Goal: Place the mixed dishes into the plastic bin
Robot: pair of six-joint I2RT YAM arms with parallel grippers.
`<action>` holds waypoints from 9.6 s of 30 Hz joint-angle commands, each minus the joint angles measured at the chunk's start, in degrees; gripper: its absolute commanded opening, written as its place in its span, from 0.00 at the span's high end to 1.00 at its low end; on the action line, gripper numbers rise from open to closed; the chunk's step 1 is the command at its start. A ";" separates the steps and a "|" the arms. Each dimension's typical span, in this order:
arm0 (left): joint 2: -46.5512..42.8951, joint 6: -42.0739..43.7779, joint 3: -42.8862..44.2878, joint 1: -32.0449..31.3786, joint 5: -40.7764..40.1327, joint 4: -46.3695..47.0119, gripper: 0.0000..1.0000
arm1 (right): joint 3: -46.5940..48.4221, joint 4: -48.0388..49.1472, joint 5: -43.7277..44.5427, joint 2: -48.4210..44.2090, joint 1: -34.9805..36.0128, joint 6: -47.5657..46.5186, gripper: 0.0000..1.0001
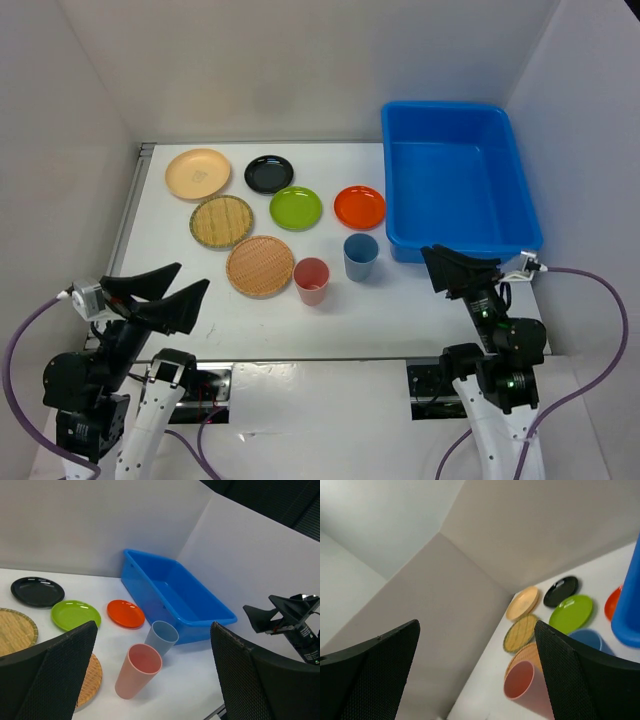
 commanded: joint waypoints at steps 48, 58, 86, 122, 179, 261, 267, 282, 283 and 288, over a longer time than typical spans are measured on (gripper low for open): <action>105.06 2.20 46.04 19.57 -31.16 12.52 0.00 | 38.52 -0.83 -2.93 59.99 1.54 -20.34 0.00; 113.41 -4.14 44.80 20.10 -33.62 18.51 0.00 | 40.19 2.25 0.58 64.48 6.64 -24.73 0.00; 128.17 -2.03 49.90 25.38 -32.48 15.79 0.12 | 38.96 5.33 1.64 64.91 9.28 -24.56 0.00; 79.32 -1.76 29.34 28.54 1.33 15.71 1.00 | 38.17 13.06 -9.87 69.31 18.07 -19.82 0.00; 26.70 -7.27 1.24 3.23 -34.31 12.09 0.00 | 56.36 -0.83 19.38 77.41 18.71 -15.60 1.00; 109.19 -11.26 5.34 29.59 9.97 33.54 0.52 | 57.50 7.35 -21.65 96.12 -11.99 -8.65 0.01; 109.19 -10.73 4.73 29.59 12.42 34.77 0.78 | 59.08 6.82 -22.88 95.59 -9.28 -10.59 0.01; 90.92 -8.88 13.78 32.05 21.29 23.43 1.00 | 61.38 3.21 -29.38 97.70 4.62 -17.80 0.01; 89.26 -9.58 14.30 32.58 22.79 23.43 1.00 | 59.98 4.52 -29.39 97.70 5.93 -17.79 0.01; 84.68 -12.39 15.45 32.58 29.73 24.04 1.00 | 60.48 5.68 -32.02 100.86 8.84 -17.27 0.01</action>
